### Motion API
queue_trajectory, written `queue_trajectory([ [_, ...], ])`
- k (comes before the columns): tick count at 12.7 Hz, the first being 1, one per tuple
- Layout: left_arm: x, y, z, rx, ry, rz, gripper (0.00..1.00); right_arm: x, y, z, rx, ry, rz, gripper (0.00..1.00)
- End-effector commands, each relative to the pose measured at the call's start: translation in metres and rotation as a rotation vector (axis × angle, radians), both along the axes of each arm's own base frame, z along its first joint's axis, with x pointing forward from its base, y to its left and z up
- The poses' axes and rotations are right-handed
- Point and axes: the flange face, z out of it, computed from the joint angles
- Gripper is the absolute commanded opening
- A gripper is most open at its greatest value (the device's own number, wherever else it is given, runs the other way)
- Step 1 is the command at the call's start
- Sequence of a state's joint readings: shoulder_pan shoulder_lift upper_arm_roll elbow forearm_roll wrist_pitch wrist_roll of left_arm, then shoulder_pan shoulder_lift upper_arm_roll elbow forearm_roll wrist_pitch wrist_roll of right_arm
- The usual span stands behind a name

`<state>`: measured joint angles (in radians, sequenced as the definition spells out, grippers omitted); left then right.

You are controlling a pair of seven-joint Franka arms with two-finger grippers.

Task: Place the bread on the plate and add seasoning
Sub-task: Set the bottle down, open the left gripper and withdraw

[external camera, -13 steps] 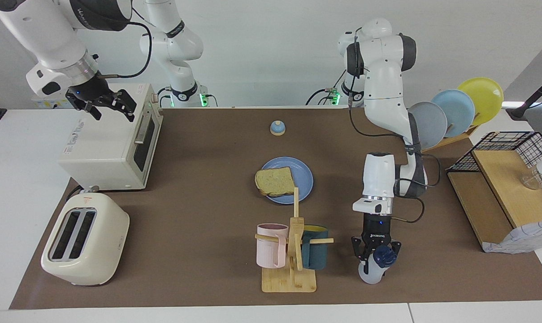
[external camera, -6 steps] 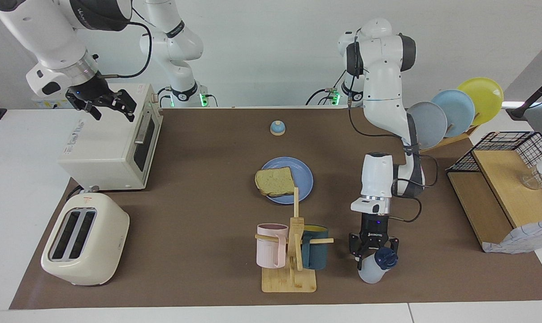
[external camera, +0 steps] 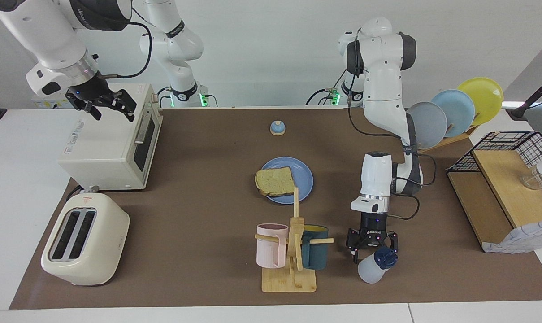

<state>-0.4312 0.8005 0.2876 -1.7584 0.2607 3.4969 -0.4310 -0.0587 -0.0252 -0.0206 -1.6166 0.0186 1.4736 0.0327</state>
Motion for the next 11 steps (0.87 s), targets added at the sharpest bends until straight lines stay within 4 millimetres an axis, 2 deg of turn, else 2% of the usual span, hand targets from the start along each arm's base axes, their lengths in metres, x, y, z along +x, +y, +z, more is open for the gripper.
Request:
queue_trajectory([
  [1,-0.035,0.011,0.022,-0.02,0.042,0.015,1.0,-0.005,-0.003,0.003,0.018,0.003,0.012,1.0],
  [3,-0.053,0.012,0.032,-0.03,0.059,0.017,1.0,-0.005,-0.003,0.003,0.018,0.003,0.012,1.0],
  [6,-0.08,0.005,0.065,-0.051,0.083,0.017,1.0,-0.005,-0.002,0.003,0.018,0.003,0.014,1.0],
  [11,-0.1,-0.032,0.158,0.027,0.266,0.052,1.0,-0.005,-0.003,0.003,0.018,0.003,0.012,1.0],
])
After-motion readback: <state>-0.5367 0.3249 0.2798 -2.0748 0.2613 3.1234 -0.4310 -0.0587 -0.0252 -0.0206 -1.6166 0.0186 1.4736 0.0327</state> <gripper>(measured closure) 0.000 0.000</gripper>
